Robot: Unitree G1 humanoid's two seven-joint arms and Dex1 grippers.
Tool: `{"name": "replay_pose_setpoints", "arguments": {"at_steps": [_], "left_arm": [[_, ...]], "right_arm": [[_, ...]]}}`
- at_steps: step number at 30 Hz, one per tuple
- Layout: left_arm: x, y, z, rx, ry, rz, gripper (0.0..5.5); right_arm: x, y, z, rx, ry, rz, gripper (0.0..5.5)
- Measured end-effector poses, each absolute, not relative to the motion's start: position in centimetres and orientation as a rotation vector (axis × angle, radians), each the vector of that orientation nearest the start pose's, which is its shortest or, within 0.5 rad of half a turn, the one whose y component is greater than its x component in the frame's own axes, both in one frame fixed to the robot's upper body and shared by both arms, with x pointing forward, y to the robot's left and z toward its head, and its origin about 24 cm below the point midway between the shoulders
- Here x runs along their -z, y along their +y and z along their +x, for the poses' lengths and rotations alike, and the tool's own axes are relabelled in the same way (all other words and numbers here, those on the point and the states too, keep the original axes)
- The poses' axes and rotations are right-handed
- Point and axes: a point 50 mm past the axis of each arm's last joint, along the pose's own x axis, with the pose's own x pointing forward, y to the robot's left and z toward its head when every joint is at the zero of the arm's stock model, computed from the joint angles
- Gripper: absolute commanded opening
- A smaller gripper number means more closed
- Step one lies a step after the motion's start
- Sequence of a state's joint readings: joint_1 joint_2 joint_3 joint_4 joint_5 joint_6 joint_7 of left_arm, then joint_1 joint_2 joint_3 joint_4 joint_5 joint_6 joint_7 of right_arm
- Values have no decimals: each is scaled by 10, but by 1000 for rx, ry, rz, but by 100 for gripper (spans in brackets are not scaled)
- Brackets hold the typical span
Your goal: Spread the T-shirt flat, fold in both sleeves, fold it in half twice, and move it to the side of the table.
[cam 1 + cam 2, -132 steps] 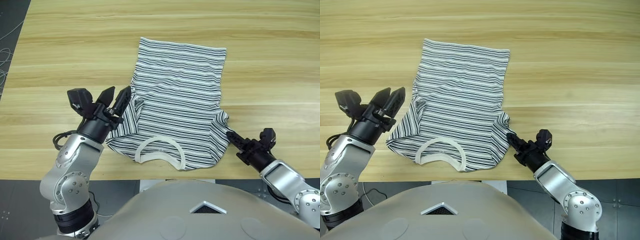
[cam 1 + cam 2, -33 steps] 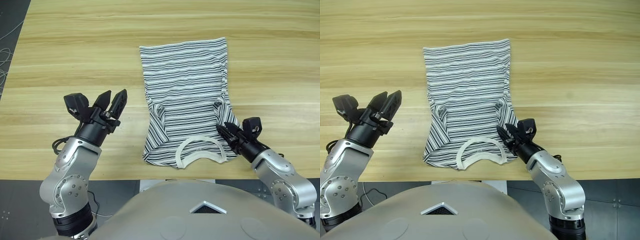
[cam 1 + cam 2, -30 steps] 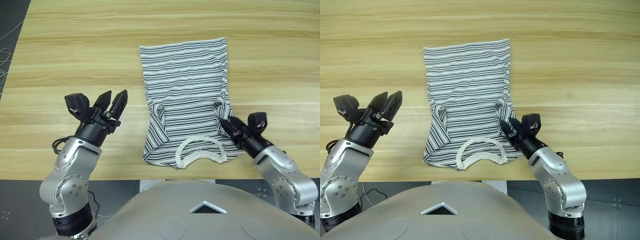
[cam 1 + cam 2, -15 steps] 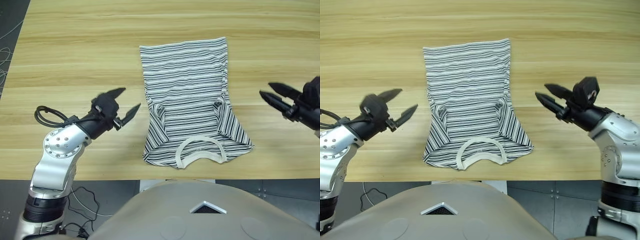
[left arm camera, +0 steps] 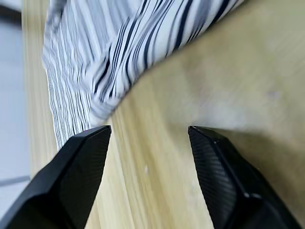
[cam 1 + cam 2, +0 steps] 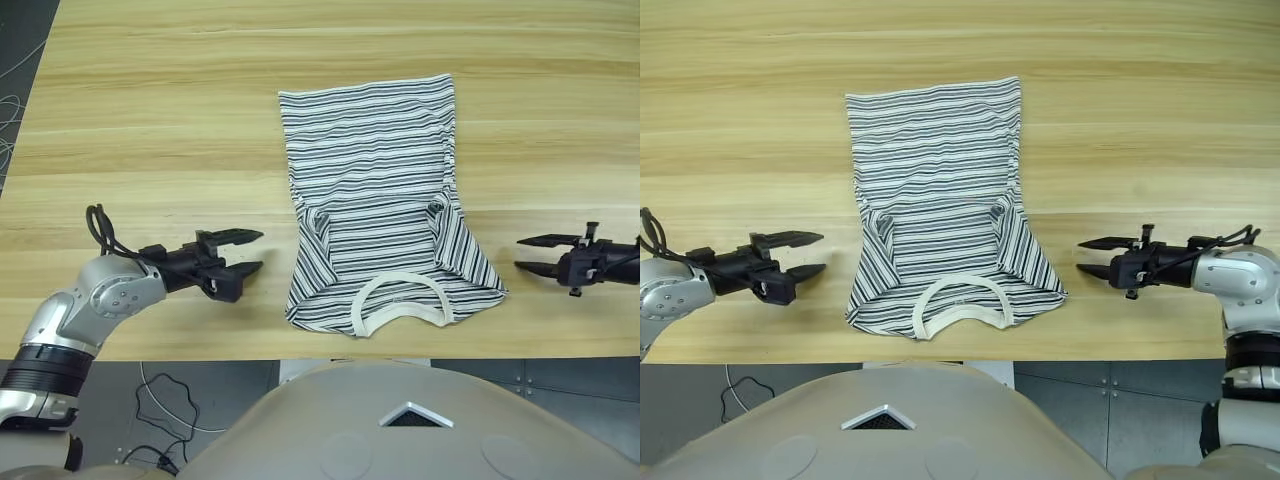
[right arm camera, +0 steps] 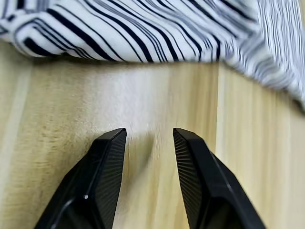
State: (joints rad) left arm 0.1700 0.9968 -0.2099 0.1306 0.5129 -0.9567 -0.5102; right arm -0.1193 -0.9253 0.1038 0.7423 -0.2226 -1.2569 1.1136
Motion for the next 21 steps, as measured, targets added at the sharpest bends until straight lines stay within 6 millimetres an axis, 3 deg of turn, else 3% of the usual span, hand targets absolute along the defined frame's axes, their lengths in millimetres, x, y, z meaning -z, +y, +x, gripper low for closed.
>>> {"name": "replay_pose_setpoints", "arguments": {"at_steps": [4, 10, 16, 21], "left_arm": [[-39, 228, 154, 1558, -360, 1423, 305], [-34, 219, 146, 1606, -520, 1407, 305], [-28, 210, 143, 1581, -596, 1379, 305], [-23, 200, 141, 1568, -650, 1331, 305]], "right_arm": [[-51, -289, 194, -1724, -69, -1425, 181], [-47, -265, 187, -1835, -299, -1443, 181], [-37, -254, 175, -1833, -460, -1364, 181], [-22, -249, 170, -1715, -570, -1285, 181]]}}
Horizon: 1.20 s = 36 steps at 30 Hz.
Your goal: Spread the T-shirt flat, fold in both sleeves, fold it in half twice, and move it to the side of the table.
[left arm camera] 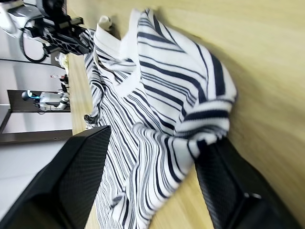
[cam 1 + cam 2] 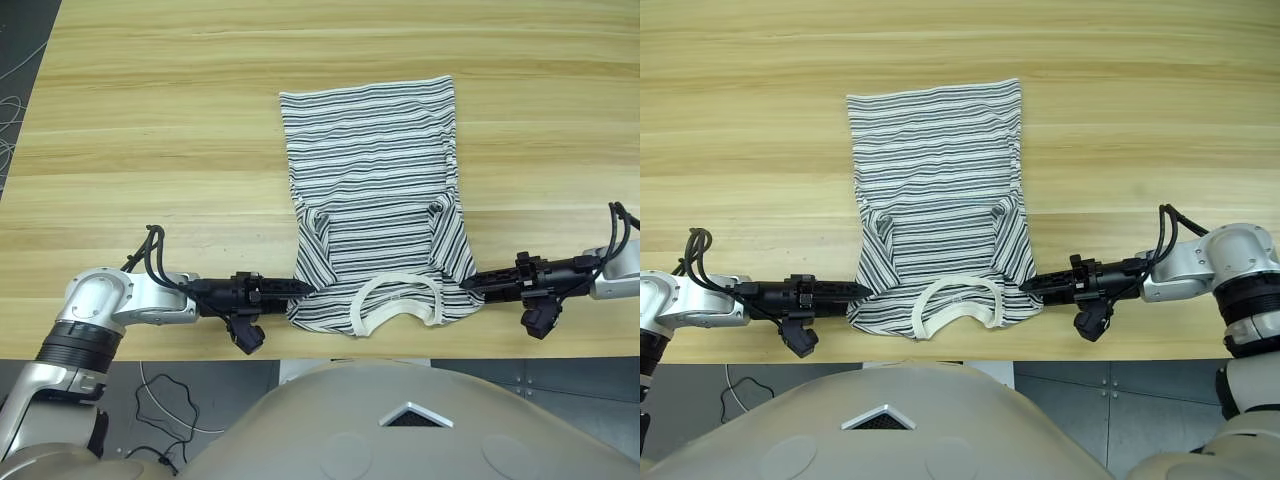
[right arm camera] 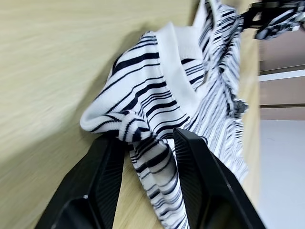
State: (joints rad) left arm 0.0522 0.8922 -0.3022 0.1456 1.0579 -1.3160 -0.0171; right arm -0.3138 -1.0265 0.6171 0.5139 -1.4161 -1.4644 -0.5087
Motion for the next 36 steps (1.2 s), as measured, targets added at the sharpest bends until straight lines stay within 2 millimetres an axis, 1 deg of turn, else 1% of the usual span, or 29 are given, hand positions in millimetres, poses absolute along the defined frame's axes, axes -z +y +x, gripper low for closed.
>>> {"name": "replay_pose_setpoints", "arguments": {"at_steps": [1, 5, 8, 9, 11, 13, 17, 19, 22, 24, 29, 32, 36], "left_arm": [[-22, 196, 142, 1571, -668, 1324, 305], [-17, 186, 144, 1587, -711, 1309, 243], [-13, 183, 143, 1601, -721, 1300, 187], [-12, 183, 143, 1604, -721, 1298, 176], [-9, 182, 141, 1609, -720, 1287, 137], [-10, 182, 142, 1616, -732, 1294, 111], [-12, 182, 145, 1615, -755, 1296, 62], [-13, 182, 146, 1605, -760, 1295, 48], [-14, 183, 147, 1599, -766, 1294, 12], [-14, 184, 148, 1589, -771, 1292, 10], [-15, 184, 149, 1582, -771, 1310, 10], [-15, 182, 144, 1597, -780, 1318, 10], [-16, 179, 134, 1637, -806, 1287, 10]], "right_arm": [[-18, -248, 170, -1684, -605, -1274, 181], [-6, -251, 173, -1580, -718, -1277, 185], [-1, -254, 180, -1549, -771, -1305, 135], [-1, -256, 182, -1574, -776, -1319, 131], [-3, -263, 191, -1582, -792, -1381, 114], [-5, -268, 196, -1597, -808, -1420, 105], [-4, -270, 199, -1616, -840, -1420, 94], [-4, -269, 199, -1625, -864, -1412, 94], [-4, -268, 199, -1644, -889, -1405, 94], [-4, -267, 198, -1659, -912, -1406, 92], [-7, -263, 195, -1689, -977, -1393, 61], [-8, -258, 188, -1736, -1004, -1337, 38], [-11, -252, 182, -1776, -1046, -1301, 11]]}}
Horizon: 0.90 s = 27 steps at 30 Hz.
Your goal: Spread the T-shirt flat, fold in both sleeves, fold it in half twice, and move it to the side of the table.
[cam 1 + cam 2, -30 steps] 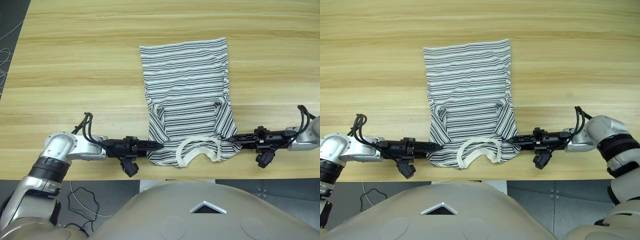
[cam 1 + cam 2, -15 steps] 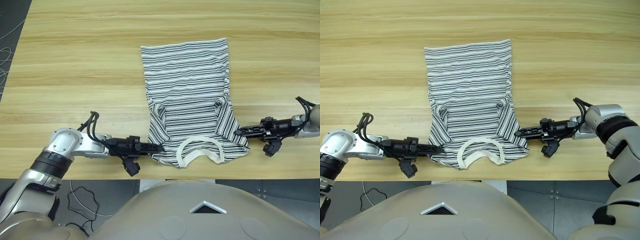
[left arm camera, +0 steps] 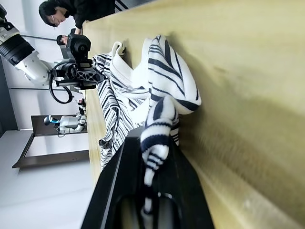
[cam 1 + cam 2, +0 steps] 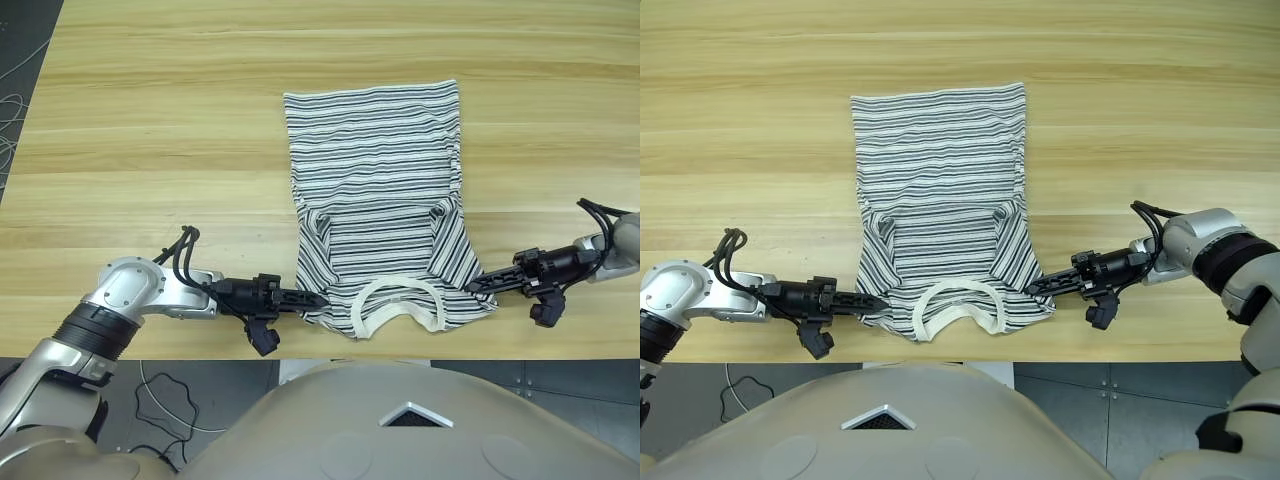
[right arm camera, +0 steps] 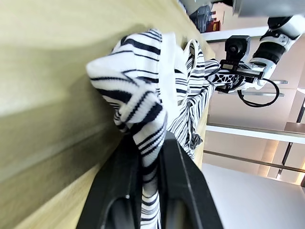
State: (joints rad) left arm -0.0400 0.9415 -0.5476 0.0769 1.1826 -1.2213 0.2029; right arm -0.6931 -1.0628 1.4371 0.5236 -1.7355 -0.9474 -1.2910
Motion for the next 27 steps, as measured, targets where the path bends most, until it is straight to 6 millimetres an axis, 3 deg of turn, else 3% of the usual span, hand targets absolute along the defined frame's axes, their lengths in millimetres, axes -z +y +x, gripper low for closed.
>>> {"name": "replay_pose_setpoints", "arguments": {"at_steps": [14, 19, 27], "left_arm": [[-16, 177, 127, 1634, -803, 1251, 10], [-16, 177, 128, 1626, -800, 1253, 10], [-16, 176, 127, 1622, -797, 1254, 10]], "right_arm": [[-10, -246, 169, -1827, -1006, -1223, 11], [-8, -246, 151, -1939, -763, -1092, 11], [-8, -238, 147, -2012, -707, -1091, 11]]}}
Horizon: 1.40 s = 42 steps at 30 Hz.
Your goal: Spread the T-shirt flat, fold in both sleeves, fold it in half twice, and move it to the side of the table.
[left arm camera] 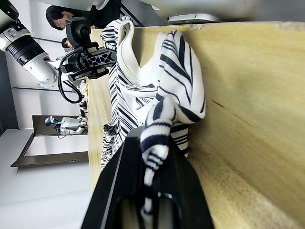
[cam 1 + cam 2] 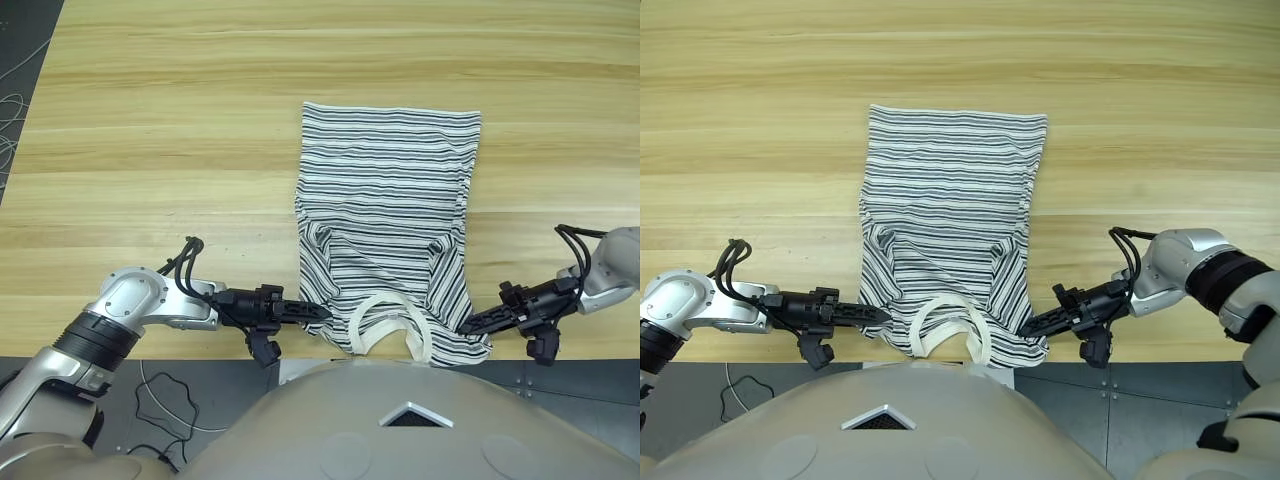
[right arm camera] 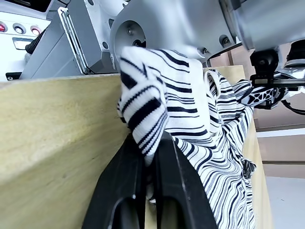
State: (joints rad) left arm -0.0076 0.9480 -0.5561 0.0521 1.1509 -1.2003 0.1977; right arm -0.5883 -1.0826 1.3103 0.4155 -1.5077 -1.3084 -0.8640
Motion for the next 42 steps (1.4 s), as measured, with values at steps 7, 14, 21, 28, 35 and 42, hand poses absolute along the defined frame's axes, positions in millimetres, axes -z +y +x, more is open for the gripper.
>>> {"name": "replay_pose_setpoints", "arguments": {"at_steps": [7, 14, 21, 28, 35, 42], "left_arm": [[-18, 169, 122, 1615, -827, 1240, 10], [-29, 162, 102, 1665, -878, 1142, 10], [-45, 168, 132, 1483, -858, 1163, 10], [-50, 156, 163, 1211, -536, 859, 10], [-61, 160, 211, 1037, -249, 593, 10], [-52, 170, 285, 783, 19, 501, 10]], "right_arm": [[-10, -234, 147, -2017, -712, -1086, 11], [-11, -230, 145, -2015, -764, -1082, 11], [-21, -217, 164, -1804, -771, -1047, 11], [-62, -192, 212, -1517, -850, -960, 11], [-77, -184, 267, -1329, -636, -1075, 11], [-56, -180, 312, -1245, 9, -1038, 11]]}}
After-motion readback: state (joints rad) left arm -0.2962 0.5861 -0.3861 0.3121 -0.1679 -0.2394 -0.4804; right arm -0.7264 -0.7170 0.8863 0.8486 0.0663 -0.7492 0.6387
